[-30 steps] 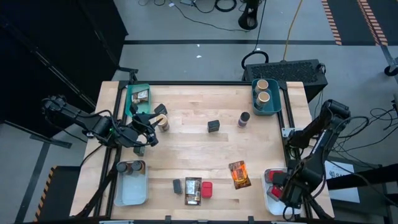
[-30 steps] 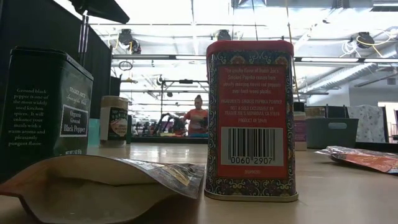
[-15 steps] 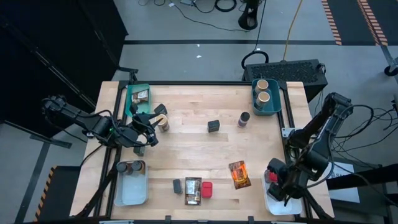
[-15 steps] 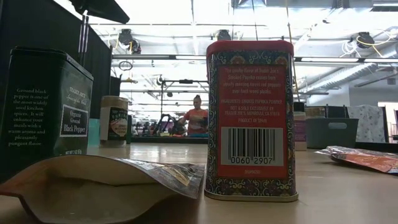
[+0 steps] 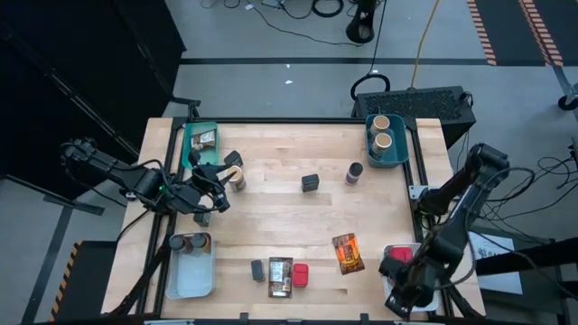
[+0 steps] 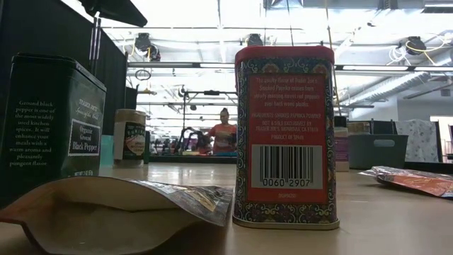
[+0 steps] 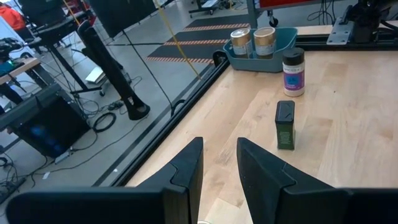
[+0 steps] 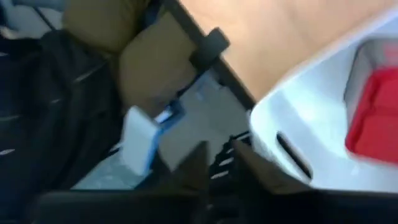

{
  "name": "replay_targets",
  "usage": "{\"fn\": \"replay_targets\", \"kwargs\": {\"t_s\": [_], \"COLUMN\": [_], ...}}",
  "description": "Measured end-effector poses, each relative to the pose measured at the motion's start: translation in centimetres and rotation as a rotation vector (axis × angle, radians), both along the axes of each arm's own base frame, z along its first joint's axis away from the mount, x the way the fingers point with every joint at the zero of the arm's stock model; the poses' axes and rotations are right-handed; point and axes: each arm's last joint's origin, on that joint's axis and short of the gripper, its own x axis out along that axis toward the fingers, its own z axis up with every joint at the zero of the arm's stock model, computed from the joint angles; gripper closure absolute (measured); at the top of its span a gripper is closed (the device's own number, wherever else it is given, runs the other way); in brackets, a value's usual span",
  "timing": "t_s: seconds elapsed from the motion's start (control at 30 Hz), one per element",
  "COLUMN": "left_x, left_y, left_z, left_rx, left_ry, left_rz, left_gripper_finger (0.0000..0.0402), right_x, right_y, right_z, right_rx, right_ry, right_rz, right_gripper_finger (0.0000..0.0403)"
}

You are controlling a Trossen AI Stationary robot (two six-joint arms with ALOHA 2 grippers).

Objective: Sort spices by type
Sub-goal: Put the top red seasoning can into the white bin

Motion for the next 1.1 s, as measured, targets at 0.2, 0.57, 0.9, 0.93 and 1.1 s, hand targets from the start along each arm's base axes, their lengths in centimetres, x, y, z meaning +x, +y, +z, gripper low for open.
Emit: {"fn": "replay_targets", "kwargs": {"t_s": [0.2, 0.57, 0.9, 0.93, 1.1], "left_x": [0.0, 0.0, 0.0, 0.0, 0.0], "left_y": [0.0, 0.0, 0.0, 0.0, 0.0], "left_z": [0.0, 0.0, 0.0, 0.0, 0.0], "left_rx": [0.001, 0.019, 0.021, 0.021, 0.021], "left_ry": [0.002, 0.010, 0.009, 0.009, 0.009], "left_rz": [0.000, -0.005, -0.002, -0.002, -0.002], "left_gripper_finger": [0.0301, 0.0301, 0.0301, 0.0301, 0.0301], "right_x": [0.2, -1.2, -1.6, -1.7, -2.0], "right_y": [1.6, 0.7, 0.1, 0.0, -0.3], "right_z": [-2.8, -4.5, -4.7, -4.7, -4.7], "right_rx": [-0.036, -0.243, -0.324, -0.333, -0.350], "right_ry": [0.148, 0.329, 0.335, 0.341, 0.371], "right_rz": [0.050, 0.070, 0.062, 0.062, 0.118], "right_gripper_finger": [0.0393, 0.0402, 0.0403, 0.0403, 0.0403]}}
